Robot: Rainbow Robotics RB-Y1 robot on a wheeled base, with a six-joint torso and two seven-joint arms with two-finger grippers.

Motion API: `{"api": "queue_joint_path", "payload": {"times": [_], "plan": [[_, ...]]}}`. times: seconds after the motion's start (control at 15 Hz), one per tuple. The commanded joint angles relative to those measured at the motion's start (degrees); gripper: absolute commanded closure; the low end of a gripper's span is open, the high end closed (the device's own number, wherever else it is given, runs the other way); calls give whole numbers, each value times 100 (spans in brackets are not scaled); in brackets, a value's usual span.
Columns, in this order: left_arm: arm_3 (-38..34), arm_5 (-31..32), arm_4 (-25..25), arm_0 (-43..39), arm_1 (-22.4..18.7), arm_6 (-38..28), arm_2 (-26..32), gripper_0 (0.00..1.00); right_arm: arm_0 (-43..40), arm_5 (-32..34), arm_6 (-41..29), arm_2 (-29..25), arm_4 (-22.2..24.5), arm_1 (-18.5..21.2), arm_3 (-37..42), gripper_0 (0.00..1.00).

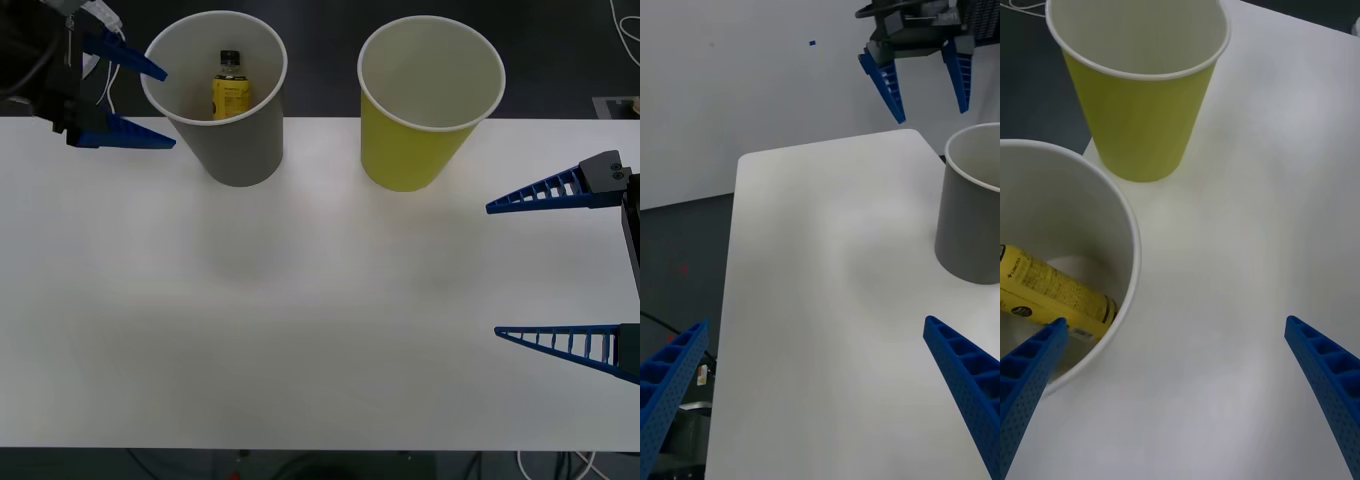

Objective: Put the can into the green bin and the plastic bottle into the gray bin

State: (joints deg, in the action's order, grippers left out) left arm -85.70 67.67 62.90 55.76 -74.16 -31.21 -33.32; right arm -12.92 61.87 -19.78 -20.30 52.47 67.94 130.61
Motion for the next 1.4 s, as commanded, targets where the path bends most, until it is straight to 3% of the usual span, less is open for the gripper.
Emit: {"api": "queue_joint_path", "payload": {"times": [0.07,0.33,0.73,1.4], "plan": [[-211,1,223,-417,148,-34,405,0,0,0,0,0,0,0,0,0],[-923,1,619,-1138,148,-61,1126,0,0,0,0,0,0,0,0,0],[-1793,10,671,-2254,148,97,2093,0,0,0,0,0,0,0,0,0],[-2285,353,-181,-3607,183,765,3323,0,0,0,0,0,0,0,0,0]]}}
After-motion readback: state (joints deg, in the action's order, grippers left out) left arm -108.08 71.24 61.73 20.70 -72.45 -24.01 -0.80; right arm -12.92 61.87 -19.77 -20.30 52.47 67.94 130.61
